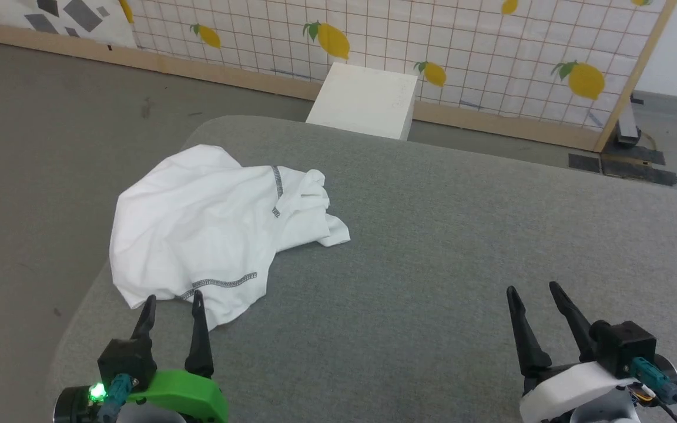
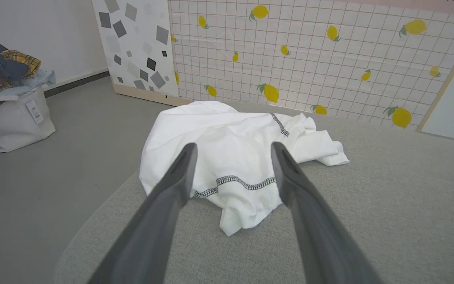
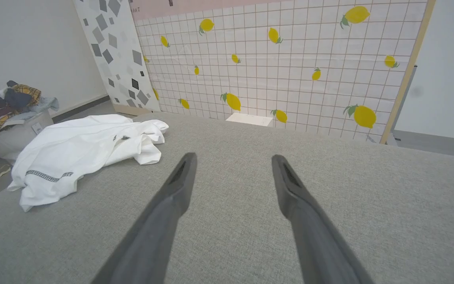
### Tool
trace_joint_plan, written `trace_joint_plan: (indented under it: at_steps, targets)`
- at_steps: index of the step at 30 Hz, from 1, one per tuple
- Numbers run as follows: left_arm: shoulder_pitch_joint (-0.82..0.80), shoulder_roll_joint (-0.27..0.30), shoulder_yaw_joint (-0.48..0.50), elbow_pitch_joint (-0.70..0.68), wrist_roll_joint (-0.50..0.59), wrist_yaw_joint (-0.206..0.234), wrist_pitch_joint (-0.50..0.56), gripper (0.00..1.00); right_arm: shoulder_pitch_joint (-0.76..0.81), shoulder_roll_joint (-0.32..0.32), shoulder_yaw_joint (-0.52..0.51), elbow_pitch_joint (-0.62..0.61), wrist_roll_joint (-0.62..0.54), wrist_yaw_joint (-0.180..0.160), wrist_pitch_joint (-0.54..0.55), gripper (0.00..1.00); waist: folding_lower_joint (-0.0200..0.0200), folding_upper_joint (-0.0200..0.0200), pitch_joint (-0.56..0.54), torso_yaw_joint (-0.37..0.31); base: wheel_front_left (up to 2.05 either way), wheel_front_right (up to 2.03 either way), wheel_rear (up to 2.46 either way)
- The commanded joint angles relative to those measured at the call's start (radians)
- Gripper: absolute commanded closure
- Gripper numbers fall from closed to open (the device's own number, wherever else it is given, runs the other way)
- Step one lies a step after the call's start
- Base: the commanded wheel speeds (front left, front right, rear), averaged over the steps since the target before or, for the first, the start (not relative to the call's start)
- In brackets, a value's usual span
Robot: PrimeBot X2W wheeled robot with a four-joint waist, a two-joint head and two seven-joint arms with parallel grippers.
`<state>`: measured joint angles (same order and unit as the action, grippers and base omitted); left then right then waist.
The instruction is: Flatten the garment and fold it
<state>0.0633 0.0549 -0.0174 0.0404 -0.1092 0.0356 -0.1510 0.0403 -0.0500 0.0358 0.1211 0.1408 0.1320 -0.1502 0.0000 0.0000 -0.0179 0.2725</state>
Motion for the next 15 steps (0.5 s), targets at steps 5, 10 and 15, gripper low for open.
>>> trace_joint_plan:
  at_steps: [5,10,15]
  targets:
    - [0.021,-0.001,0.0,0.011,-0.019,0.005,-0.018,0.0,0.013,0.0,0.009,0.013,0.008,-0.001,-0.019,0.0,0.0,0.0,-0.001,0.023,0.0,0.0,0.0]
    - [0.024,0.0,0.002,0.016,-0.026,0.007,-0.028,0.0,0.017,0.0,0.013,0.023,0.016,-0.001,-0.029,0.0,0.0,0.0,-0.001,0.042,0.0,0.0,0.0]
    - [0.028,0.0,0.002,0.019,-0.032,0.011,-0.038,0.0,0.02,0.0,0.016,0.034,0.022,-0.001,-0.039,0.0,0.0,0.0,-0.001,0.059,0.0,0.0,0.0]
